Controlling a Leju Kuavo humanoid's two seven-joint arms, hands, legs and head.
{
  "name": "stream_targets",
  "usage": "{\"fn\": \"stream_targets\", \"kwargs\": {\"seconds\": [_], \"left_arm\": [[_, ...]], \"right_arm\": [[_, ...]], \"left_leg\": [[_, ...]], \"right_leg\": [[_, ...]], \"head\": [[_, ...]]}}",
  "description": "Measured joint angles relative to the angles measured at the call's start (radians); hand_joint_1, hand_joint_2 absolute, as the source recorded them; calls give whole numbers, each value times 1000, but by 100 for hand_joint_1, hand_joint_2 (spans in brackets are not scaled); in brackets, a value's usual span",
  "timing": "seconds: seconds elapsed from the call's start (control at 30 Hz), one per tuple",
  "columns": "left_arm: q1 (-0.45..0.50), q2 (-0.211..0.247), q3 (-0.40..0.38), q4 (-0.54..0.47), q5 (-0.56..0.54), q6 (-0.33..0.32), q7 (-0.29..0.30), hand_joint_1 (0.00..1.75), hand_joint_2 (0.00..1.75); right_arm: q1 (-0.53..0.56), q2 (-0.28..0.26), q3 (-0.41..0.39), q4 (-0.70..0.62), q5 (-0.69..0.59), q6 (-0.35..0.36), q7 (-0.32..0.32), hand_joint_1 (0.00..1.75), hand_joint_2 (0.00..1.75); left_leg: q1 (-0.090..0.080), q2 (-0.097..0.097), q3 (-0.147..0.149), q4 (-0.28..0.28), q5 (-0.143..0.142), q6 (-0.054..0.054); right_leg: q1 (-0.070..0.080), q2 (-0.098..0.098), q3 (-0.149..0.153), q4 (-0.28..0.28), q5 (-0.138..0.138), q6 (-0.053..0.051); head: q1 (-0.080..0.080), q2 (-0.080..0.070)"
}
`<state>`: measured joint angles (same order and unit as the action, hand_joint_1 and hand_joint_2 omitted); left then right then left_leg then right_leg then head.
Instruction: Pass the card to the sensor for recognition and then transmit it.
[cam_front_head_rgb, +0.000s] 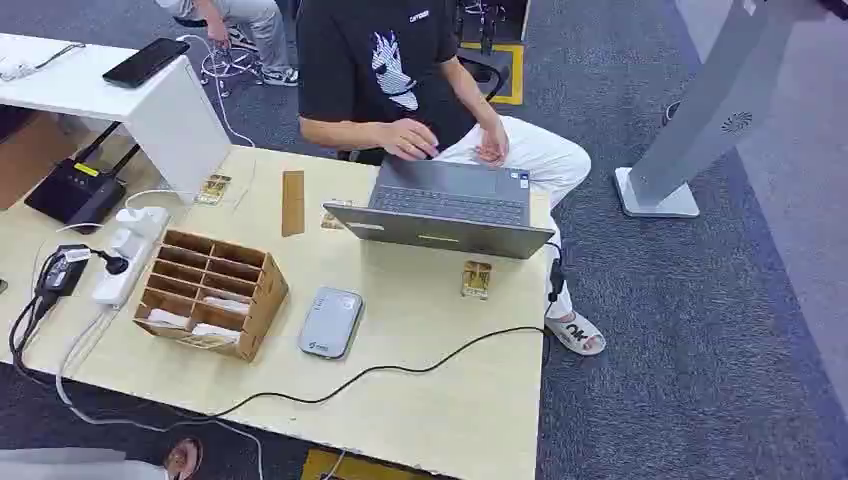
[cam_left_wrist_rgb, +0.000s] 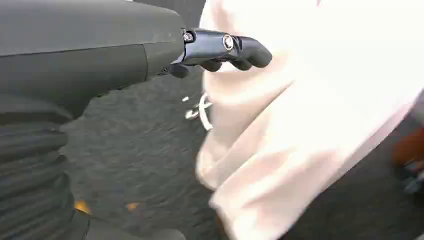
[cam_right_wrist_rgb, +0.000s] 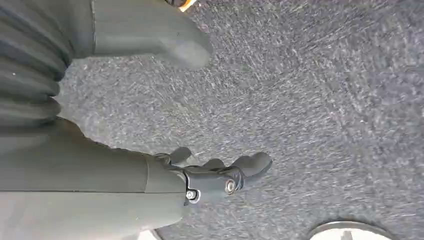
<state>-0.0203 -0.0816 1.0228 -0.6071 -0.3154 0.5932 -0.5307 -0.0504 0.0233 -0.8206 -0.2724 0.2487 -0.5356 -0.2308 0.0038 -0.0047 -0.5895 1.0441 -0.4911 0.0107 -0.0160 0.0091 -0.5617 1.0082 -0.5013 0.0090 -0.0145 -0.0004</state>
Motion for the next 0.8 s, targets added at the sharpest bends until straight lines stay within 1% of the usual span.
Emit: {"fn": "stream_targets", "kwargs": {"seconds": [0.3, 0.5, 0.67, 0.8], "left_arm": [[45, -73, 34, -322, 68, -76, -59, 0, 175], [93, -114, 31, -538, 93, -124, -85, 0, 175], [140, -131, -13, -720, 94, -155, -101, 0, 175], [176, -132, -77, -858, 84, -177, -112, 0, 175]], "right_arm": [[-3, 0, -46, 6, 5, -15, 0, 0, 175], [-4, 3, -71, 10, 6, -17, 1, 0, 175], [-5, 11, -99, 10, 2, -18, 11, 0, 175], [-7, 19, -124, 10, -8, -16, 19, 0, 175]], "left_leg": [[0, 0, 0, 0, 0, 0], [0, 0, 0, 0, 0, 0], [0, 0, 0, 0, 0, 0], [0, 0, 1, 0, 0, 0]], "right_leg": [[0, 0, 0, 0, 0, 0], [0, 0, 0, 0, 0, 0], [0, 0, 0, 0, 0, 0], [0, 0, 0, 0, 0, 0]], "head": [[0, 0], [0, 0], [0, 0], [0, 0]]}}
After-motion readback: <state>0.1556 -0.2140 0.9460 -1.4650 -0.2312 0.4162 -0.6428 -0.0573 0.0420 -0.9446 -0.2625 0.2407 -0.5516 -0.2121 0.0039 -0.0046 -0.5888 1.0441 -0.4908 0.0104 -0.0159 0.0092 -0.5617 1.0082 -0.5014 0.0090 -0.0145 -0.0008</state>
